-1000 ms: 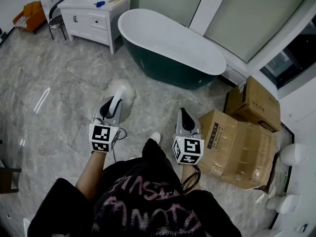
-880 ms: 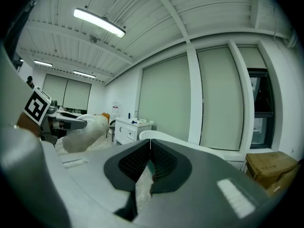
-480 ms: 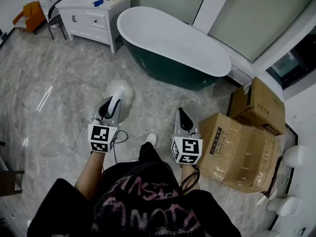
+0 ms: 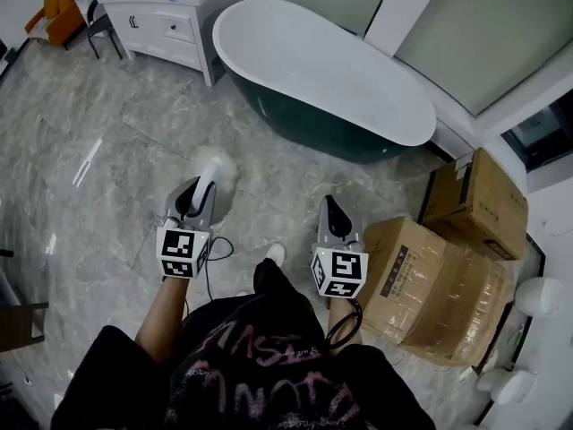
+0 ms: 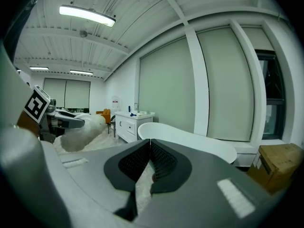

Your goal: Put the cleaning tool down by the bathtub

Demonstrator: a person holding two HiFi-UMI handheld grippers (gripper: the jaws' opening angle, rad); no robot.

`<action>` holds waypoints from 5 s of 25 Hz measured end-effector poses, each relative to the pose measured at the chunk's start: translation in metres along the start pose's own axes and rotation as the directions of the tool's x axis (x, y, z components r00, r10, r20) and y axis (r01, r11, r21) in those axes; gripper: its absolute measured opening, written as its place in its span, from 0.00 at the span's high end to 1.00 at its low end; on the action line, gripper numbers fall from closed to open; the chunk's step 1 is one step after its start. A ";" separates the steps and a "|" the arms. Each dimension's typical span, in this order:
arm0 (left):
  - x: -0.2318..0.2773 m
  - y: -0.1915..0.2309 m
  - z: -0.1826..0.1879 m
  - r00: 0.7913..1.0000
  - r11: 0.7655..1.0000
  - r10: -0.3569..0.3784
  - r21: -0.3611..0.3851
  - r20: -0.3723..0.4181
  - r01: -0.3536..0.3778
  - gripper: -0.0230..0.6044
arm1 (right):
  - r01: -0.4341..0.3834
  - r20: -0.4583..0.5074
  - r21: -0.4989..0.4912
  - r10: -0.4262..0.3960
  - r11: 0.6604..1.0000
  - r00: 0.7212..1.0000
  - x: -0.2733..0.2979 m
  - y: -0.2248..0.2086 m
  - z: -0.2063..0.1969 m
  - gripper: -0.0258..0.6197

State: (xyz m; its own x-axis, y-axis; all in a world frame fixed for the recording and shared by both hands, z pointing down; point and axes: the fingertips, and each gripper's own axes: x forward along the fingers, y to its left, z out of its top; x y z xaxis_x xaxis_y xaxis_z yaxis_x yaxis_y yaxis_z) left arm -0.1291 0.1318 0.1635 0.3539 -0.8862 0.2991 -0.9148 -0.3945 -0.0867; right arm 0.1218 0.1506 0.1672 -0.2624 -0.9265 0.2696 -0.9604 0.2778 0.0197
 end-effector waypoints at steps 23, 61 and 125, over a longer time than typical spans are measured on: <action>0.101 0.025 0.018 0.991 0.993 0.116 0.024 -0.062 -0.115 0.82 | -0.157 -0.043 0.004 0.157 0.988 0.987 0.131 -0.052 0.009 0.94; 0.219 0.116 -0.077 0.972 0.995 0.063 -0.062 -0.225 -0.078 0.82 | -0.117 -0.228 -0.013 0.111 0.993 0.967 0.282 -0.044 -0.038 0.94; 0.445 0.171 -0.482 0.940 0.981 0.126 -0.099 -0.318 -0.165 0.82 | -0.116 -0.336 0.076 0.134 0.990 0.932 0.521 -0.036 -0.455 0.94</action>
State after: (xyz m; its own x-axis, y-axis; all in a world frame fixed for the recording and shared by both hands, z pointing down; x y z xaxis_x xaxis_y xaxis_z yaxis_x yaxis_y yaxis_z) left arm -0.2222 -0.2130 0.7396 0.1552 -0.8050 0.5726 -0.9755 -0.2165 -0.0401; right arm 0.0622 -0.2264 0.7446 -0.3425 -0.7410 0.5777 -0.9279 0.3631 -0.0844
